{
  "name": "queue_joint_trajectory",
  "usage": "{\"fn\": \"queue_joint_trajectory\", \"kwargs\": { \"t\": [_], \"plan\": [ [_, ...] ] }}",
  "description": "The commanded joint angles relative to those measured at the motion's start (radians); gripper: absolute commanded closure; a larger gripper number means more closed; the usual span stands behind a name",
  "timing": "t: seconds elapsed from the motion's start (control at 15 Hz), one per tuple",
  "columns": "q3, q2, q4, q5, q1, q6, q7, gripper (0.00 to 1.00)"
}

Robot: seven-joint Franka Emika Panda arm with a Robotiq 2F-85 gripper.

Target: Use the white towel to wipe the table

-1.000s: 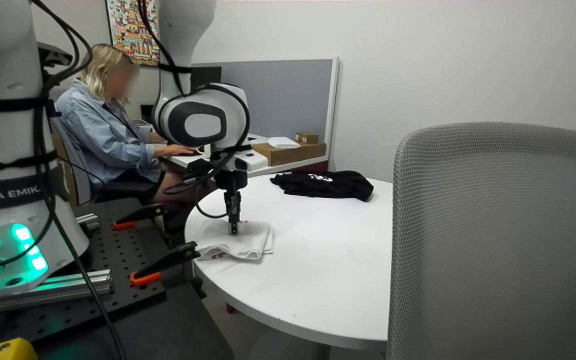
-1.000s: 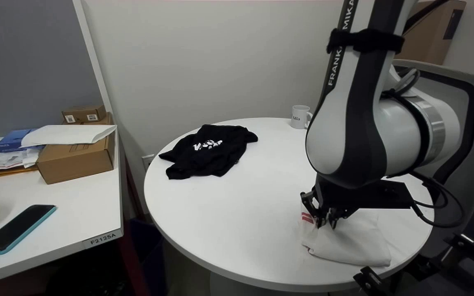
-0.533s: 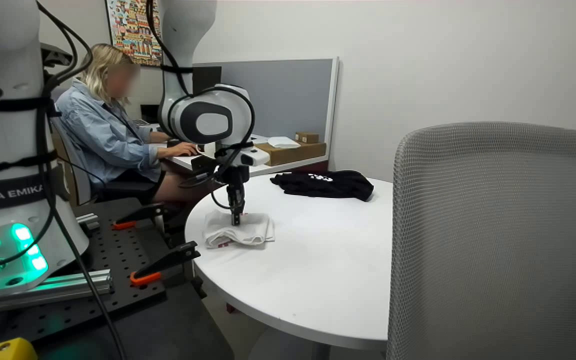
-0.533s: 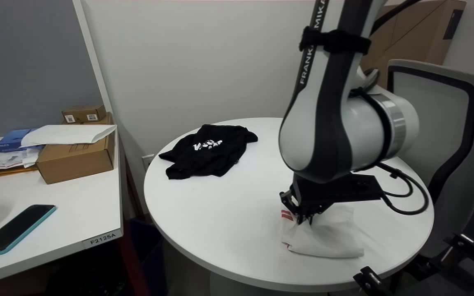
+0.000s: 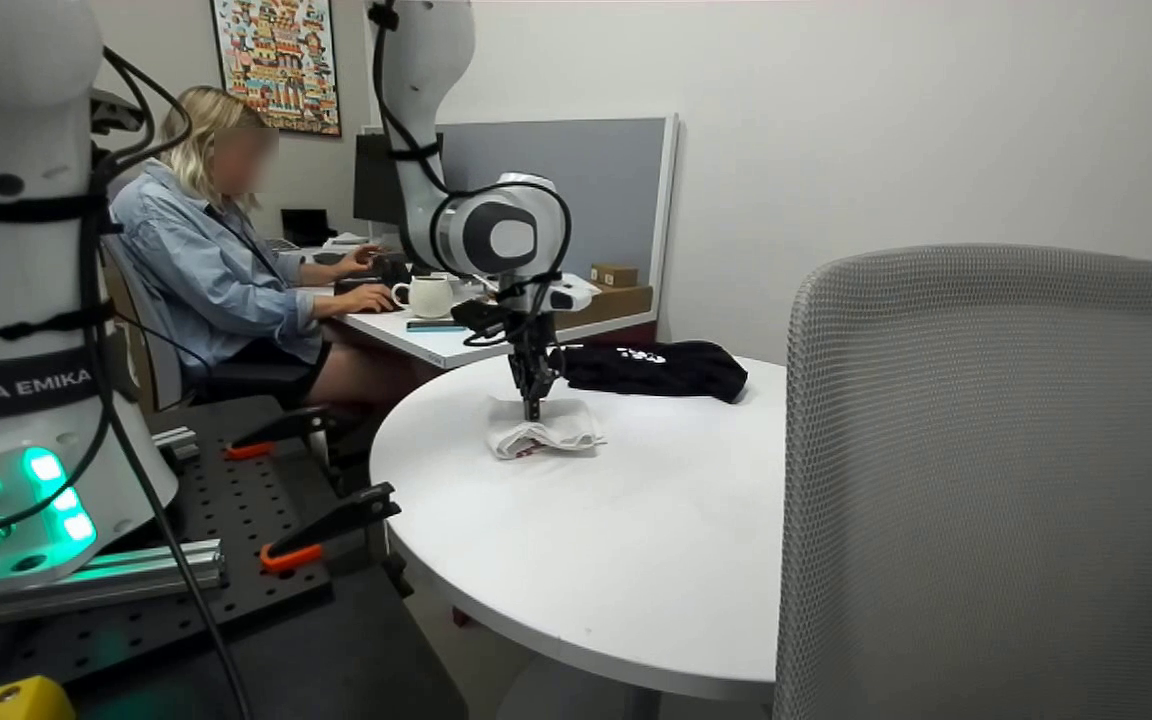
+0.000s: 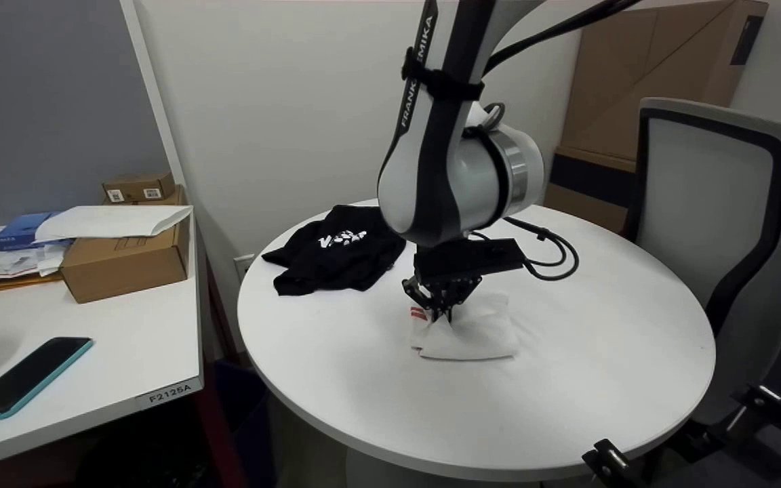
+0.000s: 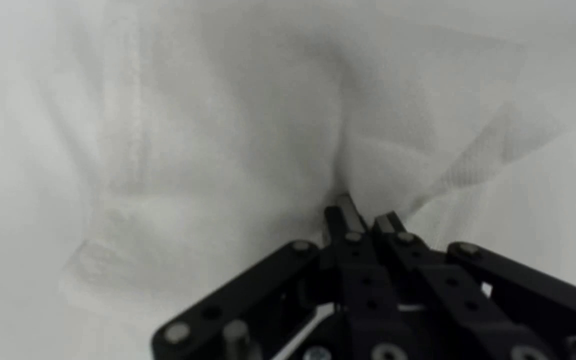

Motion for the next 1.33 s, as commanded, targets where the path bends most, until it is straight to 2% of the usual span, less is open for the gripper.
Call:
{"fn": "queue_joint_trajectory", "kwargs": {
  "t": [0.0,0.2,0.53,0.73,0.93,1.07,1.27],
  "plan": [
    [-0.027,0.119,0.176,-0.047,-0.054,-0.071,-0.002,0.99],
    [-0.034,0.127,0.186,-0.038,-0.134,-0.071,-0.014,0.99],
    [-0.090,0.074,0.016,-0.035,-0.207,-0.010,0.007,0.99],
    [-0.145,0.013,-0.127,-0.051,-0.171,0.045,0.033,0.99],
    [-0.147,-0.040,-0.262,-0.052,-0.104,0.114,0.037,0.99],
    [-0.101,-0.058,-0.315,-0.038,-0.080,0.160,0.019,0.99],
    [-0.054,-0.046,-0.308,-0.024,-0.014,0.207,0.018,0.99]
  ]
}}
